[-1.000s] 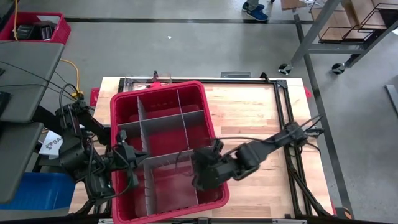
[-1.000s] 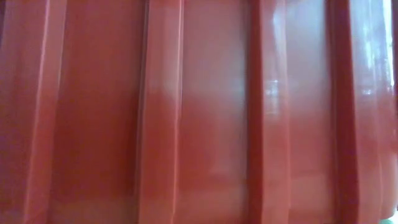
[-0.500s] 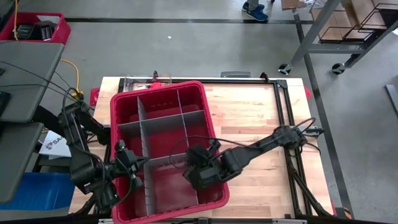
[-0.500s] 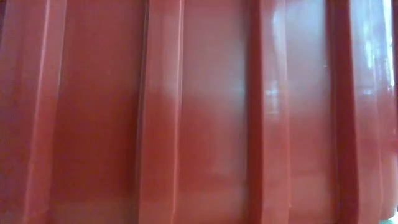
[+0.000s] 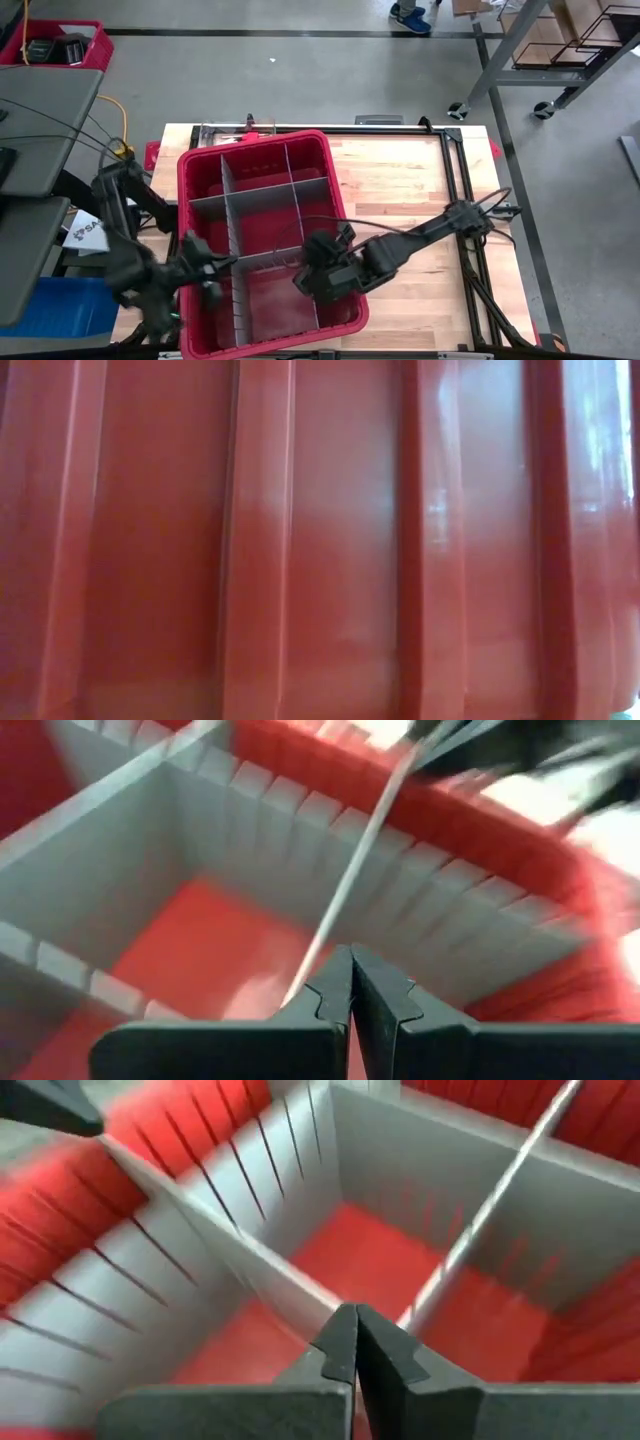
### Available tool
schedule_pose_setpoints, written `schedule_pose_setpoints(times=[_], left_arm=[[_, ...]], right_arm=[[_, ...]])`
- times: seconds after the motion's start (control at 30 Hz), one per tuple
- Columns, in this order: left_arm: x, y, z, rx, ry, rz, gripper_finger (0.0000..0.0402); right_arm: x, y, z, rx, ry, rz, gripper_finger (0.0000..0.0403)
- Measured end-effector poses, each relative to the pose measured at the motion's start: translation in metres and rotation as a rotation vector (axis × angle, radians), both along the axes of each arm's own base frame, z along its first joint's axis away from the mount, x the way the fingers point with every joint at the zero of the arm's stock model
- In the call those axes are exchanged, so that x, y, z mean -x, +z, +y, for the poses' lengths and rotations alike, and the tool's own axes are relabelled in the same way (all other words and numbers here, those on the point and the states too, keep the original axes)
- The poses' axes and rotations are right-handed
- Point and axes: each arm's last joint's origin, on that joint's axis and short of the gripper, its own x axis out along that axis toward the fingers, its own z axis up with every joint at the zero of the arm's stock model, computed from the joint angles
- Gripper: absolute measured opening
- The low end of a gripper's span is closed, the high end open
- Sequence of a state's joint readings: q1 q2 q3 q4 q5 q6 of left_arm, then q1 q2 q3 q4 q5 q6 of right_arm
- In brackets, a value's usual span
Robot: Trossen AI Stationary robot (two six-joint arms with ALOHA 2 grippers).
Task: Sort blocks
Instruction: Assemble the bin divider into the red bin, then move the transparent bin from the top left to the bottom left
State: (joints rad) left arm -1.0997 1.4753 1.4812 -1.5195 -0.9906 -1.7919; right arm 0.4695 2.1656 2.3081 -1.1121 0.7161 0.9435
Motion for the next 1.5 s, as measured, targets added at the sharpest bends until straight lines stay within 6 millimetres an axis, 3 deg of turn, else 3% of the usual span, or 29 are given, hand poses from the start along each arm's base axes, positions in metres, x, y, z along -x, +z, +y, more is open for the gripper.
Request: schedule_pose_setpoints(times=[0.1, 0.23, 0.33, 0.5, 0.57, 0.63, 0.77, 0.93, 1.07, 1.23, 1.5], left_arm=[[0.006, 0.033, 0.006, -0.055, -0.087, -0.084, 0.0000], [0.008, 0.038, 0.010, -0.117, -0.131, -0.074, 0.0000], [0.005, 0.023, 0.005, -0.129, -0.102, -0.079, 0.0000], [0.002, -0.041, -0.005, -0.089, 0.012, -0.038, 0.0000], [0.002, -0.067, -0.007, -0.019, 0.069, -0.012, 0.0000], [0.002, -0.080, -0.006, 0.019, 0.111, -0.033, 0.0000], [0.004, -0.075, -0.004, 0.076, 0.149, -0.069, 0.0000], [0.008, -0.036, -0.011, 0.036, 0.020, -0.099, 0.0000], [0.009, -0.024, -0.011, -0.045, -0.059, -0.036, 0.0000], [0.016, -0.047, -0.006, -0.043, -0.017, 0.101, 0.0000], [0.030, -0.098, 0.002, 0.024, 0.081, 0.024, 0.0000]], right_arm=[[0.001, 0.013, 0.000, 0.008, 0.005, -0.071, 0.0000], [-0.011, 0.001, 0.002, 0.018, 0.007, -0.074, 0.0000], [-0.020, -0.016, 0.003, 0.051, -0.018, -0.056, 0.0000], [-0.032, -0.055, 0.005, 0.034, -0.074, 0.027, 0.0000], [-0.035, -0.063, 0.006, 0.018, -0.080, 0.042, 0.0000], [-0.035, -0.065, 0.007, 0.019, -0.082, 0.042, 0.0000], [-0.032, -0.052, 0.004, 0.009, -0.080, 0.012, 0.0000], [-0.017, -0.012, 0.000, 0.039, -0.110, -0.108, 0.0000], [-0.008, -0.016, -0.004, 0.069, -0.145, -0.040, 0.0000], [-0.001, -0.037, -0.013, 0.084, -0.243, 0.097, 0.0000], [-0.010, -0.071, -0.005, 0.075, -0.266, 0.177, 0.0000]])
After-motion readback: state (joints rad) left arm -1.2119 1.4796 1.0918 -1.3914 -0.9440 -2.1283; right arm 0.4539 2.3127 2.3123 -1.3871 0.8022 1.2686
